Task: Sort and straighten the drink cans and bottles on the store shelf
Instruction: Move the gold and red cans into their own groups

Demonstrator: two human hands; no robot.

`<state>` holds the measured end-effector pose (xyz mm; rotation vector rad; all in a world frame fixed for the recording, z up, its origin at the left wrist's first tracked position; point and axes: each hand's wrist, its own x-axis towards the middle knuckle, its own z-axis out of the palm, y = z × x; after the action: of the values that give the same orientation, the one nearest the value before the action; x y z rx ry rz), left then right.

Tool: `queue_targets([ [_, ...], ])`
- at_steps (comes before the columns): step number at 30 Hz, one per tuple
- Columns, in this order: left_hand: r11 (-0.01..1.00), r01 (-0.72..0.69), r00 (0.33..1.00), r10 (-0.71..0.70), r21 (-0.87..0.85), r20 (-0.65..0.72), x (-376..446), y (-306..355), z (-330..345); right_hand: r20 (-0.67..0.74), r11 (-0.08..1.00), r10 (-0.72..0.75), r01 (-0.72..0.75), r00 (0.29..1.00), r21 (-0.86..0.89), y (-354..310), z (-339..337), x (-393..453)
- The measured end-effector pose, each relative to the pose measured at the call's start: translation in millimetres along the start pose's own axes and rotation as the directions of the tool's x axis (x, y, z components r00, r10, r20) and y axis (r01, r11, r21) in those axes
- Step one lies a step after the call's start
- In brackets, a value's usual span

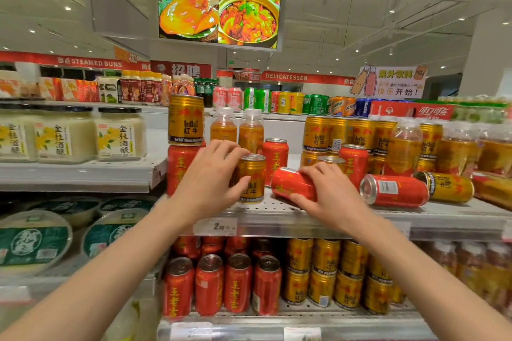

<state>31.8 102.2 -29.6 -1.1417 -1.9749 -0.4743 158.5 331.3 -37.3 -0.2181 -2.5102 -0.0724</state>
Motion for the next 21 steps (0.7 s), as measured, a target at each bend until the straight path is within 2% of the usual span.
queue_targets([
  [3, 0.998, 0.057, 0.998, -0.055, -0.029, 0.041, 7, 2, 15, -0.030, 0.999, -0.039, 0.040, 0.999, 0.018, 2, 8, -10],
  [10, 0.995, 0.102, 0.994, -0.102, -0.007, 0.030, 5, 1, 23, -0.037, 0.971, -0.084, 0.090, 0.996, 0.222, 8, -5, -3],
  [15, 0.993, 0.115, 0.993, -0.115, -0.010, 0.020, 4, 2, 23, -0.086, 0.889, -0.002, 0.041, 0.996, 0.456, 6, -24, 31],
  [21, 0.992, 0.123, 0.992, -0.122, -0.016, 0.029, 3, 3, 23, -0.117, 0.814, 0.040, 0.035, 0.992, 0.580, -10, 2, 49],
])
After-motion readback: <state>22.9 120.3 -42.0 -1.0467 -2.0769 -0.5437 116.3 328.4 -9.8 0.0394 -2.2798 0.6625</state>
